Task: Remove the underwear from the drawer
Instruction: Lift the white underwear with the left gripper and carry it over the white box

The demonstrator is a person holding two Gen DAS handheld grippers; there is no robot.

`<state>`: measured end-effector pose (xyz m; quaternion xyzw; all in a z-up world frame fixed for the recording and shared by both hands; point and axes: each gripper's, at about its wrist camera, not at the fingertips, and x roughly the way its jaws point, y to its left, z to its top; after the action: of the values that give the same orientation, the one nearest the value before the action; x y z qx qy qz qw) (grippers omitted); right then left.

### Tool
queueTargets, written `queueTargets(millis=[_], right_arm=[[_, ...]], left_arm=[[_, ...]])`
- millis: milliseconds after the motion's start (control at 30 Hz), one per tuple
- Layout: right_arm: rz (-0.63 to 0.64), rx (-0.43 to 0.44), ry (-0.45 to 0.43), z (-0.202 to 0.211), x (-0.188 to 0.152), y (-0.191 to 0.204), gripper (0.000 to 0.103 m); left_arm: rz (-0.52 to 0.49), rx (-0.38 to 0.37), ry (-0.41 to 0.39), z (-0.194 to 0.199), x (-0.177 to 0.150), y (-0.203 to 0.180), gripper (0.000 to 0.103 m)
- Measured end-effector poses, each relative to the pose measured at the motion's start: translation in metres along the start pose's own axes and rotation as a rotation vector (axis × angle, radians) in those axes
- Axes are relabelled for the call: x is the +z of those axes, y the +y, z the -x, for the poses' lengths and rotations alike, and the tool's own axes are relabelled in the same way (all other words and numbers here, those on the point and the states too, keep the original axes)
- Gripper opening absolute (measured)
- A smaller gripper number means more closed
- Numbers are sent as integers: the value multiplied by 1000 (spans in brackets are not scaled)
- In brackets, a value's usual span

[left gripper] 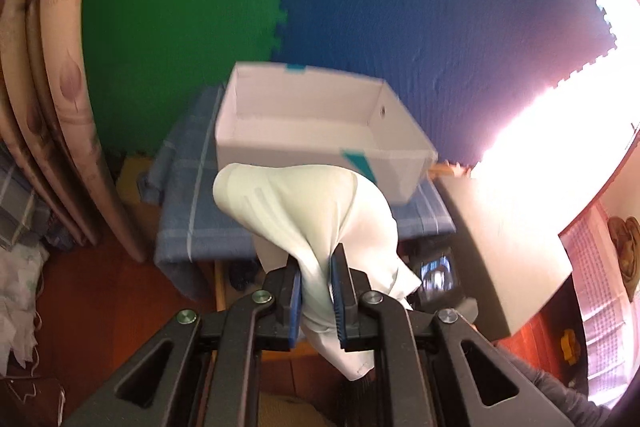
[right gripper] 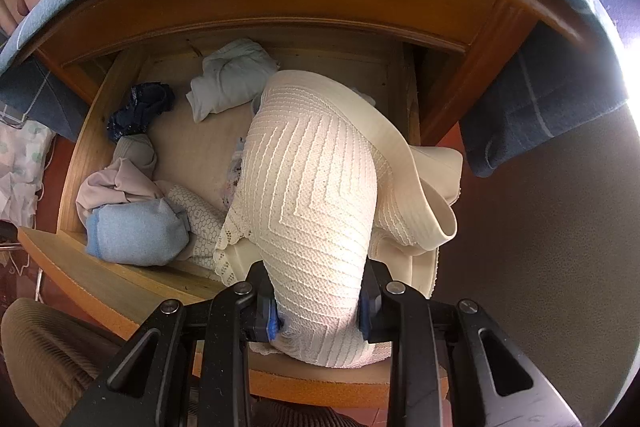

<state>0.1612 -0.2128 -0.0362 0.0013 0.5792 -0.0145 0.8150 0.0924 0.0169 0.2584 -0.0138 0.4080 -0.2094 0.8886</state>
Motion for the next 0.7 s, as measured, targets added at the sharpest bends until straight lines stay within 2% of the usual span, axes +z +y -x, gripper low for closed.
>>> queueTargets(millis=[167,333,533,700], right_arm=[[3,-2,-2,1,0,0,26],[-2,0,-4,1,0,-1,26],[2,-2,-3,1,0,1,26],[-3,11,-4,2,0,-1,26]], left_arm=[[5,17,-81,11,41,5,13],[16,31,-143,4,85,7,13],[-7,59,-196,-25,134,7,13],[-10,68,-174,-80,156,13,13]])
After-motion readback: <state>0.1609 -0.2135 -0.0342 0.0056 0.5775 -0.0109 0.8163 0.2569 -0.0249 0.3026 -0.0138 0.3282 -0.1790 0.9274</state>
